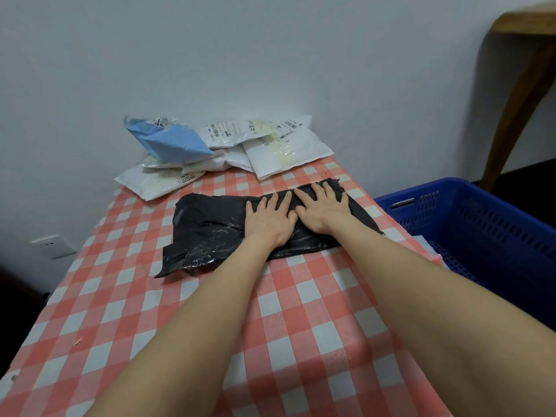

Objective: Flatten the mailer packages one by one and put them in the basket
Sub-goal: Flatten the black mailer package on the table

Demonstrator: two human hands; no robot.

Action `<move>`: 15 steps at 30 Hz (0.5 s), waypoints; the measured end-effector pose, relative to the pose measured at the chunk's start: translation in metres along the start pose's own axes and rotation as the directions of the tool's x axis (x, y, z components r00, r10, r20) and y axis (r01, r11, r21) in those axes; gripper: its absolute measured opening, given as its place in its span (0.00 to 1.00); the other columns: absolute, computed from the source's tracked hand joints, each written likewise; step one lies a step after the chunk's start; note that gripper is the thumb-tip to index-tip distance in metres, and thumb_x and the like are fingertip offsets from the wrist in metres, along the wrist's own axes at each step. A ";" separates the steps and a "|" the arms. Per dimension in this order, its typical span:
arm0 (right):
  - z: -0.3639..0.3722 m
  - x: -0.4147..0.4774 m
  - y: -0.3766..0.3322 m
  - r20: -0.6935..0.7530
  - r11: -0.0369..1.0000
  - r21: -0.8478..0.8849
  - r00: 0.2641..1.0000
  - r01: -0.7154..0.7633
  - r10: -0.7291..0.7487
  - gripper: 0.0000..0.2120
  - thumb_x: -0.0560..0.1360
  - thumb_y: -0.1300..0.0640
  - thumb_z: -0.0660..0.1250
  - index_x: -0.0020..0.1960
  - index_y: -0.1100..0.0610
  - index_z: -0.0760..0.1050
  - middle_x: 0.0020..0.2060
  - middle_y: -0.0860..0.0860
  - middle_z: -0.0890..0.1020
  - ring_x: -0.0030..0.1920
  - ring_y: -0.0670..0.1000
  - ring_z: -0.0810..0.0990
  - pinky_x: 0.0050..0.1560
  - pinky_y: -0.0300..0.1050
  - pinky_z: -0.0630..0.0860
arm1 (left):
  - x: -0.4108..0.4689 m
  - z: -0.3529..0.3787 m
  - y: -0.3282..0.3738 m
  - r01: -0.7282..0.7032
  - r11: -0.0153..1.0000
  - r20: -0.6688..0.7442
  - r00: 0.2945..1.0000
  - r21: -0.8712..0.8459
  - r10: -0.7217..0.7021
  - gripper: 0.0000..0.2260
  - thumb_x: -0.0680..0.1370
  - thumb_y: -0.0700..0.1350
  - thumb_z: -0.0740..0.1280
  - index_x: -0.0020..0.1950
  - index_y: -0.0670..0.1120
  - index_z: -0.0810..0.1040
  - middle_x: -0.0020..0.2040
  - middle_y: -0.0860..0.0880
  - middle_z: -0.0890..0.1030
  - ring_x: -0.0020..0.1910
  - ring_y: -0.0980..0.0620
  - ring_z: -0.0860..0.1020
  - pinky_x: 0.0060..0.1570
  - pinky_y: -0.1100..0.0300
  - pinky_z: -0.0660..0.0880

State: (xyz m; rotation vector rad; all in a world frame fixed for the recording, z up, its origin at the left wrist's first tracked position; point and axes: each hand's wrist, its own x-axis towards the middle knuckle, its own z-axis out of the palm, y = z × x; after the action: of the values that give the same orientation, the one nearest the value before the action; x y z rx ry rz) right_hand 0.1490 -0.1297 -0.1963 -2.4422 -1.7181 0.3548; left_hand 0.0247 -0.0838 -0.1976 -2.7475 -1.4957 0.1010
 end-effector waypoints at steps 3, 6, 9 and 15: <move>0.000 0.000 -0.001 0.003 1.000 -0.020 1.000 -0.004 0.004 0.26 0.81 0.42 0.43 0.78 0.41 0.44 0.78 0.51 0.43 0.77 0.54 0.38 0.74 0.64 0.39 | -0.001 0.000 0.000 -0.003 1.000 0.000 1.000 -0.006 0.003 0.24 0.82 0.57 0.41 0.78 0.55 0.43 0.79 0.49 0.49 0.78 0.47 0.48 0.74 0.43 0.41; -0.001 -0.002 -0.002 0.010 1.000 -0.024 1.000 -0.003 0.003 0.25 0.81 0.42 0.42 0.78 0.41 0.43 0.78 0.51 0.42 0.77 0.54 0.37 0.74 0.64 0.39 | -0.002 0.001 0.001 -0.001 1.000 -0.021 1.000 -0.015 0.001 0.24 0.82 0.56 0.42 0.78 0.54 0.44 0.79 0.49 0.49 0.77 0.47 0.49 0.74 0.44 0.41; -0.003 -0.001 -0.004 0.029 0.999 -0.037 0.999 -0.013 0.014 0.26 0.82 0.41 0.42 0.78 0.41 0.43 0.78 0.51 0.42 0.77 0.55 0.37 0.73 0.67 0.40 | -0.003 -0.003 -0.003 -0.036 0.998 -0.024 0.999 -0.045 0.035 0.24 0.83 0.54 0.43 0.79 0.52 0.48 0.78 0.47 0.53 0.77 0.48 0.52 0.75 0.47 0.46; -0.030 0.001 -0.037 -0.106 0.997 -0.071 0.994 -0.025 0.018 0.27 0.81 0.41 0.46 0.78 0.49 0.53 0.78 0.54 0.52 0.77 0.60 0.46 0.72 0.68 0.45 | -0.017 -0.031 -0.043 -0.108 0.989 -0.328 0.942 -0.097 0.070 0.19 0.82 0.42 0.53 0.73 0.45 0.65 0.73 0.46 0.66 0.70 0.46 0.65 0.66 0.53 0.63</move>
State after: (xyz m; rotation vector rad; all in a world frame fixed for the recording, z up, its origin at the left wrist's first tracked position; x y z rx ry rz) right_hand 0.1235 -0.1153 -0.1587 -2.4828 -1.6912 0.1655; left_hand -0.0186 -0.0736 -0.1636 -2.7416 -1.3272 -0.4276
